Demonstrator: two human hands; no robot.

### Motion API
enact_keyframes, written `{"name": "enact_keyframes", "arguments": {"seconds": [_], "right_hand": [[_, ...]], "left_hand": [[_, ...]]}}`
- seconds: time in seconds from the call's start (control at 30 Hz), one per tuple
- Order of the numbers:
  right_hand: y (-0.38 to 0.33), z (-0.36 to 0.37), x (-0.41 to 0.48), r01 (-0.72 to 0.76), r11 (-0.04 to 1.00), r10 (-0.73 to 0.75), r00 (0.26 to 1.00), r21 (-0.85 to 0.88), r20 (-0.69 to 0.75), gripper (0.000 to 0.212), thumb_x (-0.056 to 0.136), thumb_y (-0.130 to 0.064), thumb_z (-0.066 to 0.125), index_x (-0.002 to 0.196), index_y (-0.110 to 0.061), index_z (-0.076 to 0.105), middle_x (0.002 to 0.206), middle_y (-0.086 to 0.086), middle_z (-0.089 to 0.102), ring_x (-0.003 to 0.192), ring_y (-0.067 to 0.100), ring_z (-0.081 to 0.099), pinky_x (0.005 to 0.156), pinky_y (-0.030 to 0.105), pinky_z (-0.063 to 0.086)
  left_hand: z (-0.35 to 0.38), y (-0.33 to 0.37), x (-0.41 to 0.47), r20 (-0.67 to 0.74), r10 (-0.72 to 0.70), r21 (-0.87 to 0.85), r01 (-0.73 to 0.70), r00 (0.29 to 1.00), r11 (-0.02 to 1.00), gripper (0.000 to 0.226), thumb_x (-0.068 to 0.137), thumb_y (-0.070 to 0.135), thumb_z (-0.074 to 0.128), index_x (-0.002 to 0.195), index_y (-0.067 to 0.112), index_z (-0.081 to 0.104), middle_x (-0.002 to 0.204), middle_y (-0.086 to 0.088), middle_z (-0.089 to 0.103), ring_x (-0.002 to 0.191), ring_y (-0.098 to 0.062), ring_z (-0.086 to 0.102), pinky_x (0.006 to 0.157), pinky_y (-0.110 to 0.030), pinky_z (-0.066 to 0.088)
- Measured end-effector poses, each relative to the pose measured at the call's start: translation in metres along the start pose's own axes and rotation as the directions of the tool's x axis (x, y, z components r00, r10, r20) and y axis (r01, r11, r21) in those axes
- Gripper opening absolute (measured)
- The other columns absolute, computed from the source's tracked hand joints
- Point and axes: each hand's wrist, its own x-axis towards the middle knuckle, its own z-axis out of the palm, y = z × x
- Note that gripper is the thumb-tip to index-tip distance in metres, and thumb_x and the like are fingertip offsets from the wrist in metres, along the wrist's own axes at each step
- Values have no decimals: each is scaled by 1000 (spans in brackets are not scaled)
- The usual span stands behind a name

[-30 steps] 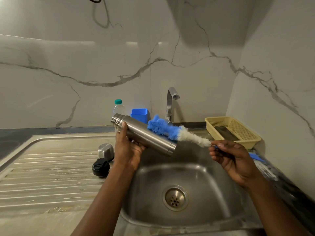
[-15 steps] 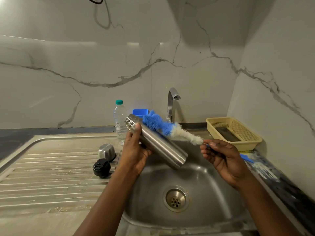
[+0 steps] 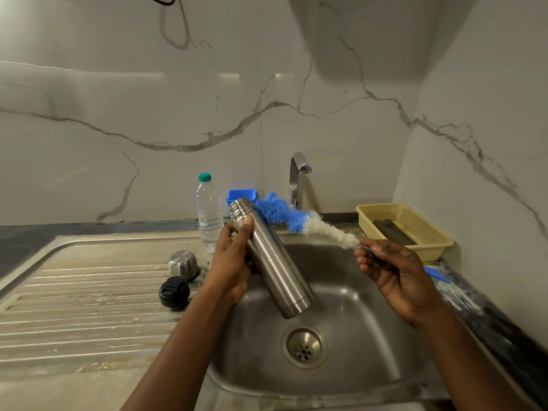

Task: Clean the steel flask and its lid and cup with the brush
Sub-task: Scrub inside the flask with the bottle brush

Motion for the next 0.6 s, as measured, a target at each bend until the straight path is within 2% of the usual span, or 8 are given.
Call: {"name": "enact_keyframes", "arguments": {"seconds": [0.13,0.27,0.47,0.6], "right_hand": [[7,7,-2,-14,1000,14,1000,5,28,20,81,-11,67,90,-6,83,86,17,77,76,20,76,67,25,63],[8,13,0,6,999,-3,998,-44,62,29,68,-19,76,93,-5,83,88,19,77,78,21,76,68,27,63],[0,-1,0,34,999,-33,999,-33,30,28,72,-17,75,96,-3,82,90,20,77,79,22,77,68,26,63],[9,10,2,19,1000,-19,999,-13,37,22,86,-6,62,96,-3,81,93,21,77,82,23,77,71,28,64]], "left_hand": [[1,-3,-2,20,-31,2,31,999,1000,34,102,36,65,129,17,55,125,-16,67,113,-36,69,92,-58,61],[6,-11,-5,33,-56,13,56,998,998,42,99,36,68,134,15,56,132,-22,63,120,-43,66,96,-64,58],[-2,-7,1,-9,-44,-25,44,999,999,44,99,38,68,136,17,57,129,-18,67,120,-39,67,98,-63,57],[3,-7,-2,28,-63,-26,64,998,998,40,99,38,68,135,21,59,132,-18,66,124,-40,64,104,-66,53]]}}
